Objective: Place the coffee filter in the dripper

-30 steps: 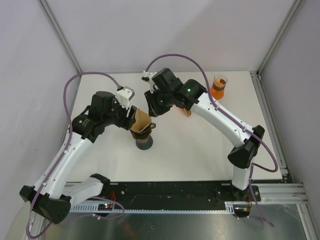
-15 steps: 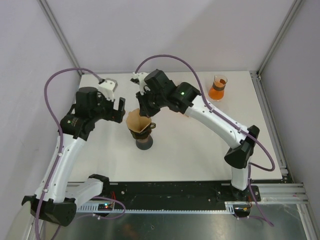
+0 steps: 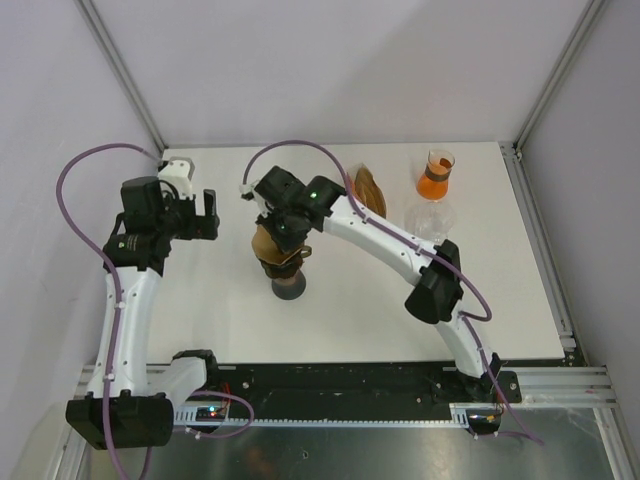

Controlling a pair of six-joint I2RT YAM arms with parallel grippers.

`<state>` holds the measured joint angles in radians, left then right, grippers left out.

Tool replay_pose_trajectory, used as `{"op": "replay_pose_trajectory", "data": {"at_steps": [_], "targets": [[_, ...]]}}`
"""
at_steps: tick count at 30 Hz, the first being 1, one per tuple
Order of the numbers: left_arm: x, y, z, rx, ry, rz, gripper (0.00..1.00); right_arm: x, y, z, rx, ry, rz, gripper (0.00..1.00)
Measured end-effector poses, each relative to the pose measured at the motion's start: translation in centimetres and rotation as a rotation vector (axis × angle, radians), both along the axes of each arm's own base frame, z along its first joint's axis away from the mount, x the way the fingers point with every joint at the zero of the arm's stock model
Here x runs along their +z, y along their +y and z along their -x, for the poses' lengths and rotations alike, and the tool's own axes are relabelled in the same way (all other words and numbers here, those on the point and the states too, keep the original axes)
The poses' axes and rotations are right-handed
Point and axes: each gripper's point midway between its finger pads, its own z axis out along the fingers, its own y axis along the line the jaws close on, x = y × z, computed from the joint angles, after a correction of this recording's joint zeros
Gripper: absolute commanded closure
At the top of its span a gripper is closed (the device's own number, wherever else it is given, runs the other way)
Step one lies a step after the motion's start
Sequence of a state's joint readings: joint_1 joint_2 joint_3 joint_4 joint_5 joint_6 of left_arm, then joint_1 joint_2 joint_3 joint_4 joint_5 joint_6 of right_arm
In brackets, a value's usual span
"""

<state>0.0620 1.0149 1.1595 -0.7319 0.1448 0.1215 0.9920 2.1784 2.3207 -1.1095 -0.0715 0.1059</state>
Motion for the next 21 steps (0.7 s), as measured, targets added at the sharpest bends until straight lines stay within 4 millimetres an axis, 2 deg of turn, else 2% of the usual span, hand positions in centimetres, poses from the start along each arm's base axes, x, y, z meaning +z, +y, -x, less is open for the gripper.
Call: {"op": "replay_pose_trajectory", "data": {"at_steps": [7,17,21], "targets": [[-0.5,0.1,-0.1,-0.002,0.005,0.014,0.00,-1.8,0.0,0.6,0.038,-0.014,0.078,1.00],[-1.0,-0.5,0.0,-0.031,0.014,0.035,0.00,-2.2,0.1,0.3,0.049,-0.055,0.112,1.00],[-1.0,-1.2,0.2,-0.065,0.013,0.059,0.06,-2.1,0.1,0.2,0.048,-0.064,0.112,1.00]]}}
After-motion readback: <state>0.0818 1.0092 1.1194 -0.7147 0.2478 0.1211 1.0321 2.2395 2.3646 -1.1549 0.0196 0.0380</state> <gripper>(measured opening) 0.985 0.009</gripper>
